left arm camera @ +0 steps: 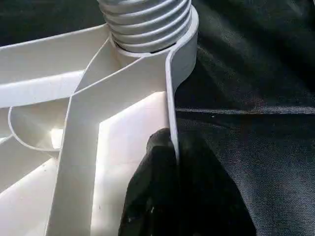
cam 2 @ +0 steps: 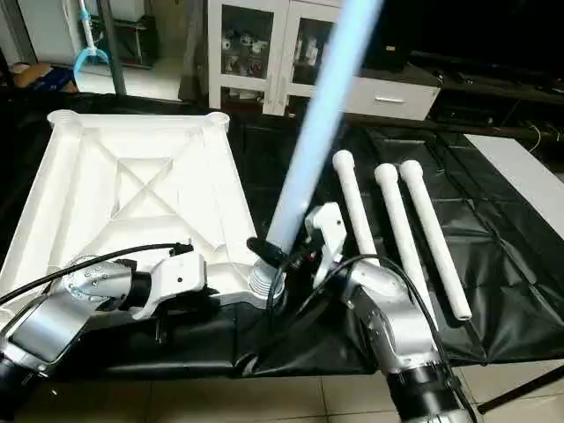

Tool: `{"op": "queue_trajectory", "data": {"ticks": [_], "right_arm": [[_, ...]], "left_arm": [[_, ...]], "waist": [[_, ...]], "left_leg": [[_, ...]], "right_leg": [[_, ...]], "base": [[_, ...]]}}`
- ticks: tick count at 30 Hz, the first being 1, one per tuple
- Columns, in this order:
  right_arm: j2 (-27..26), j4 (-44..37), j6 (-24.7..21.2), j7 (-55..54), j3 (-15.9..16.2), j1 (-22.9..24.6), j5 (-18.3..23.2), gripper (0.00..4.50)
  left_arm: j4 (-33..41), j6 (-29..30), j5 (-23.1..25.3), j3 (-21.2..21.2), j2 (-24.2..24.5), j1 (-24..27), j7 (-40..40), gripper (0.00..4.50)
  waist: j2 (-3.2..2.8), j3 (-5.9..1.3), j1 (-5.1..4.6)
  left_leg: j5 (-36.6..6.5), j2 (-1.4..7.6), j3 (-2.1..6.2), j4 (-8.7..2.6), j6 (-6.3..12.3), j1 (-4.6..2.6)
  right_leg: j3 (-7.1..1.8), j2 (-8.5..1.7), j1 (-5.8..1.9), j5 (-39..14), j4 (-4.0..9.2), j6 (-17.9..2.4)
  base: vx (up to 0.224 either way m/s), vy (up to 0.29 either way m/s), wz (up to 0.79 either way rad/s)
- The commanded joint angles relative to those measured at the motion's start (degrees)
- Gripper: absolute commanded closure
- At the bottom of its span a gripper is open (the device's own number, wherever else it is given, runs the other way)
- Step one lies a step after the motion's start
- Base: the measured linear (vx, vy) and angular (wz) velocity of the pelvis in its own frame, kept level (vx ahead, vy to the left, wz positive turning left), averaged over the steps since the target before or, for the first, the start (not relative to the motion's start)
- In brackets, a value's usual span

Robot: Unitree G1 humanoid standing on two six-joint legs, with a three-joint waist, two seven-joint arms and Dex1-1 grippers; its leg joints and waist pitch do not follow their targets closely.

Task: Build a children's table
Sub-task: Insert table leg to table base

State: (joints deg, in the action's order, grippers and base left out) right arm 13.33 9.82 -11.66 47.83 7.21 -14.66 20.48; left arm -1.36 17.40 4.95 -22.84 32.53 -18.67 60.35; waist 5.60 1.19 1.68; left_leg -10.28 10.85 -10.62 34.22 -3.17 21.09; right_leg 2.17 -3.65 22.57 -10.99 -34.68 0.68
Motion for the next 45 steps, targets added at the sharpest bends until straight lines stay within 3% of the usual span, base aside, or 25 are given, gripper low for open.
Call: {"op": "queue_trajectory", "data": {"ticks": [1, 6, 12, 13, 14, 16, 18, 21, 22, 24, 28, 32, 45], "right_arm": [[2.27, 4.24, -2.49, -1.89, 0.30, 4.15, -4.54, 2.68], [2.10, 4.22, -1.72, -3.11, 0.60, 6.67, -4.32, 2.68], [2.96, 6.74, -5.80, -3.69, 1.29, 5.87, -4.12, 2.68], [3.50, 8.01, -7.01, -3.45, 1.61, 4.89, -4.39, 2.68], [3.94, 9.15, -7.85, -3.06, 1.76, 3.89, -4.76, 2.68], [4.20, 10.18, -7.77, -2.72, 1.72, 2.93, -5.11, 2.68], [4.46, 11.45, -7.74, -2.31, 1.59, 1.43, -5.35, 2.68], [5.10, 14.14, -8.02, -0.69, 1.41, -2.86, -5.10, 2.68], [5.29, 14.59, -8.33, -0.12, 1.46, -3.80, -4.88, 2.68], [5.86, 14.80, -9.62, 1.65, 2.02, -4.75, -4.44, 2.68], [6.98, 15.17, -10.98, 3.80, 3.52, -4.85, -4.95, 2.68], [6.74, 16.56, -8.91, 2.34, 3.49, -4.81, -5.90, 2.68], [4.53, 14.70, -3.05, -1.46, 1.26, -2.70, -5.67, 2.68]], "left_arm": [[-0.58, -0.40, -0.11, -1.13, -0.71, 1.27, -0.46, 4.50], [-0.56, -0.41, -0.05, -0.99, -0.65, 1.35, -0.68, 4.50], [-0.37, -0.66, -0.28, -0.93, -0.50, 1.36, -0.32, 4.50], [-0.45, -0.92, -0.46, -0.98, -0.41, 1.34, 0.07, 4.50], [-0.50, -1.06, -0.59, -1.00, -0.37, 1.32, 0.33, 4.50], [-0.55, -1.16, -0.65, -1.03, -0.34, 1.31, 0.49, 4.50], [-0.55, -1.20, -0.64, -1.09, -0.31, 1.28, 0.61, 4.50], [-0.39, -1.14, -0.47, -1.20, -0.34, 1.24, 0.78, 4.50], [-0.35, -1.09, -0.46, -1.24, -0.36, 1.22, 0.80, 4.50], [-0.31, -1.05, -0.41, -1.30, -0.38, 1.21, 0.75, 4.50], [-0.03, -0.85, -0.34, -1.33, -0.27, 1.45, 0.55, 4.50], [0.24, -0.73, -0.30, -1.36, -0.12, 1.62, 0.44, 4.50], [-0.79, -1.37, -0.14, -0.99, -0.50, 0.85, -0.39, 4.50]], "waist": [[-0.35, -0.89, -0.79], [-0.51, -0.85, -1.12], [-0.52, -0.65, -1.65], [-1.35, -0.66, -1.55], [-1.04, -0.72, -1.93], [-1.00, -0.56, -2.21], [-1.15, -0.56, -2.73], [-1.37, -0.56, -3.31], [-1.01, -0.54, -3.48], [-1.09, -0.39, -3.68], [-0.97, -0.49, -3.44], [-0.84, -0.53, -3.28], [-1.32, -0.07, -3.79]], "left_leg": [[-30.83, 2.55, 2.01, -5.10, -3.64, -1.82], [-32.46, 2.63, 2.30, -5.45, -4.00, -1.86], [-34.72, 2.53, 2.56, -5.56, -4.11, -2.18], [-35.11, 2.51, 2.70, -5.58, -4.29, -2.30], [-35.15, 2.45, 2.70, -5.63, -4.27, -2.13], [-36.51, 2.44, 2.88, -5.63, -4.47, -2.20], [-37.86, 2.29, 3.39, -5.65, -4.64, -2.00], [-40.70, 2.33, 3.99, -6.17, -5.29, -1.96], [-40.98, 2.26, 3.93, -6.09, -5.16, -2.03], [-41.64, 2.10, 3.89, -5.83, -4.89, -2.42], [-40.05, 2.31, 3.75, -6.06, -4.62, -2.09], [-38.65, 2.29, 3.60, -6.04, -4.33, -1.95], [-44.12, 2.17, 4.14, -6.13, -4.82, -2.45]], "right_leg": [[-2.23, -4.21, 1.14, -36.48, 6.59, -3.04], [-1.96, -4.12, 1.10, -36.37, 6.79, -2.85], [-1.96, -4.27, 1.24, -37.63, 7.21, -2.97], [-2.01, -4.34, 1.27, -37.50, 7.16, -3.09], [-1.94, -4.19, 1.17, -37.23, 7.21, -3.10], [-1.81, -4.21, 1.29, -38.30, 7.37, -2.92], [-1.45, -4.41, 1.00, -40.04, 7.56, -2.58], [-0.91, -4.16, 0.64, -37.83, 7.52, -3.09], [-0.87, -4.18, 0.82, -38.05, 7.61, -3.15], [-0.72, -4.39, 1.14, -39.41, 7.91, -3.03], [-1.28, -4.78, 0.94, -36.78, 7.44, -3.71], [-1.55, -4.90, 0.97, -36.86, 7.38, -3.78], [-0.69, -4.64, 1.43, -41.44, 8.36, -2.06]], "base": [[0.000, 0.000, 0.00], [0.000, 0.000, 0.00], [0.000, 0.000, 0.00], [0.000, 0.000, 0.00], [0.000, 0.000, 0.00], [0.000, 0.000, 0.00], [0.000, 0.000, 0.00], [0.000, 0.000, 0.00], [0.000, 0.000, 0.00], [0.000, 0.000, 0.00], [0.000, 0.000, 0.00], [0.000, 0.000, 0.00], [0.000, 0.000, 0.00]]}}
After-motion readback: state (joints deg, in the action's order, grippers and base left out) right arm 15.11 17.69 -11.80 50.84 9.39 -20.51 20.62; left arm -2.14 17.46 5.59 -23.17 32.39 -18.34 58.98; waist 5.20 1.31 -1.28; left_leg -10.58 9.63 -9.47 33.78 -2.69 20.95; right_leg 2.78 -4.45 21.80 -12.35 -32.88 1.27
